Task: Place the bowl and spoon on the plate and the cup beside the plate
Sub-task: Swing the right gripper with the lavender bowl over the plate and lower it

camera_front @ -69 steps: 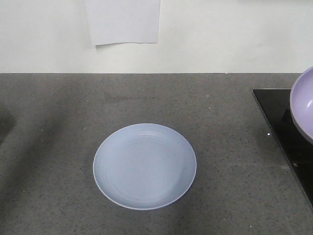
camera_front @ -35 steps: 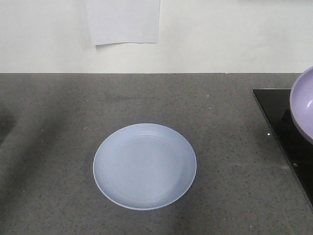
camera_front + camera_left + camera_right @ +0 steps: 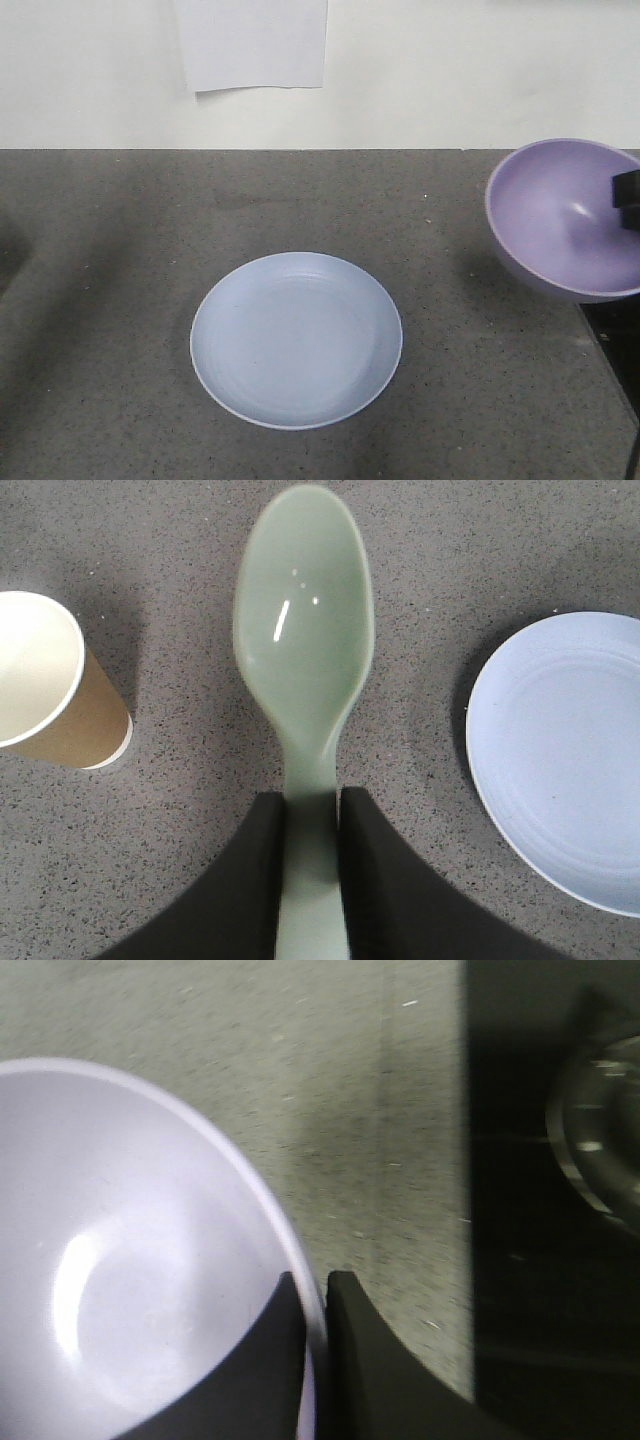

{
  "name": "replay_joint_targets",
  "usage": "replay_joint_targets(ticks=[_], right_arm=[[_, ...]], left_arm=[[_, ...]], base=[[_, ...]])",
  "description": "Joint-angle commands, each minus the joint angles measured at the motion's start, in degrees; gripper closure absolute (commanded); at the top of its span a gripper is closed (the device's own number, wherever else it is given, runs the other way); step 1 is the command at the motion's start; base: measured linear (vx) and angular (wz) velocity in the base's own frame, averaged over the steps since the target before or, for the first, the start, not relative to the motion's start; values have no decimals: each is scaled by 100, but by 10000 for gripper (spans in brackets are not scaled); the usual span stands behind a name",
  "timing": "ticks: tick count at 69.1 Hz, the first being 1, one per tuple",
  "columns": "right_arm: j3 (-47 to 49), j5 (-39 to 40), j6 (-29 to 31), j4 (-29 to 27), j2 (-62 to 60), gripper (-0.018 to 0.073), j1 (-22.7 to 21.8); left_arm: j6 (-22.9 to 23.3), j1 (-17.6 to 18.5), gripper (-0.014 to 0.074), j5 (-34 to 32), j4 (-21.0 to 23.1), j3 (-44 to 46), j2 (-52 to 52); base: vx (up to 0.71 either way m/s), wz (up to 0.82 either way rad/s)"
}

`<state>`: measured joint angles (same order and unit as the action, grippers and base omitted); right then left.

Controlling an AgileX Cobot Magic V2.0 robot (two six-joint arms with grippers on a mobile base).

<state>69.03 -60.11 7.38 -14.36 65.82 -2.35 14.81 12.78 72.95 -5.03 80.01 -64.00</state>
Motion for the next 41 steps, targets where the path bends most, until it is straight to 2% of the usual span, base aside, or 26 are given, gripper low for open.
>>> replay_joint_targets(ticks=[1,24,41], right_arm=[[158,532,309,-422,407,563,178],[427,1379,185,-360,1990,563,1882],[983,1564,-242,-42,2945,563,2598]], left_arm=[[4,-5,603,-323,-14,124,90],[4,-5,603,-306,-10,124,90],[4,-5,603,-284,-10,124,90]], base=[[0,0],[0,0],[0,0]])
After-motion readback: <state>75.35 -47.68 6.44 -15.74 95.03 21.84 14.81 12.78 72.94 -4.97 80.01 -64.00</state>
